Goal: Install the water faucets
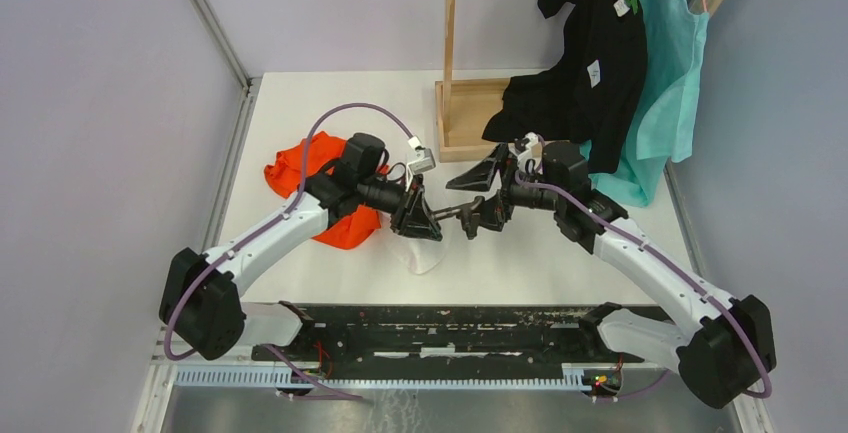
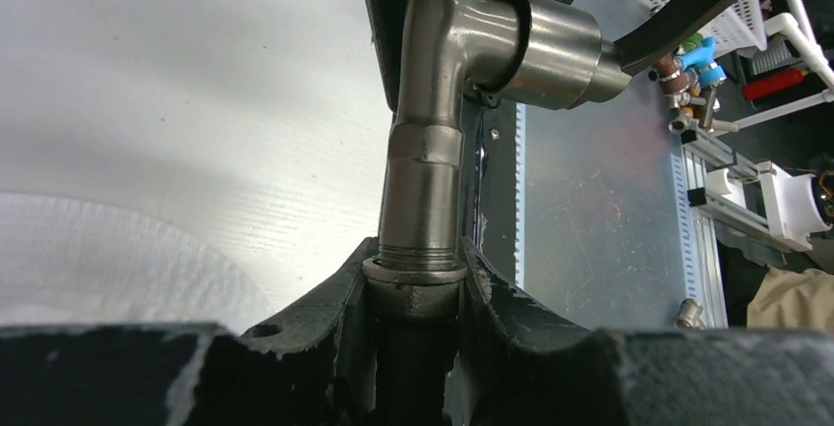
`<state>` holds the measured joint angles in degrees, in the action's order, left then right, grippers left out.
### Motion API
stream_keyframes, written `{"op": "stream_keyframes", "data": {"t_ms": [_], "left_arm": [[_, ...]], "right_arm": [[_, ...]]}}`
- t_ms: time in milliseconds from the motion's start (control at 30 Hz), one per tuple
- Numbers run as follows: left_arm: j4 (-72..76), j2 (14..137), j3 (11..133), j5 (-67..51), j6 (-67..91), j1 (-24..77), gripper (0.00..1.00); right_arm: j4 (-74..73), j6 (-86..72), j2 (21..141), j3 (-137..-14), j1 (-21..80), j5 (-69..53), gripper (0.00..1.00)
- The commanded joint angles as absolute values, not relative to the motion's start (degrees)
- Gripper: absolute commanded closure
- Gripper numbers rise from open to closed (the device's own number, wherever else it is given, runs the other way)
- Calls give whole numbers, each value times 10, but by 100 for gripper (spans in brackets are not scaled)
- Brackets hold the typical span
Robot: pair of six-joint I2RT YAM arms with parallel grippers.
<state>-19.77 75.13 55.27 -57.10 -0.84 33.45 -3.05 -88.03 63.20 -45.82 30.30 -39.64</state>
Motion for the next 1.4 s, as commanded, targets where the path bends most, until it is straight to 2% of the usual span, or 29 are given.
{"op": "stream_keyframes", "data": {"t_ms": [0,333,533,1067,1233,1367], "left_arm": [[-109,752,567,-595,38,321,97],[-41,748,552,-617,100,299,97],[-41,753,551,-628,103,296,97],[-86,760,550,-648,66,297,97],[-93,761,552,-650,60,297,97],[-87,757,554,-665,64,298,97]], "right_arm": [[-25,-899,596,-463,305,-414,9],[-81,-853,541,-432,304,-420,5],[-100,-787,561,-468,304,-448,5],[-46,-801,583,-553,304,-451,5],[24,-852,594,-559,304,-458,5],[-25,-787,613,-582,305,-433,5]]}}
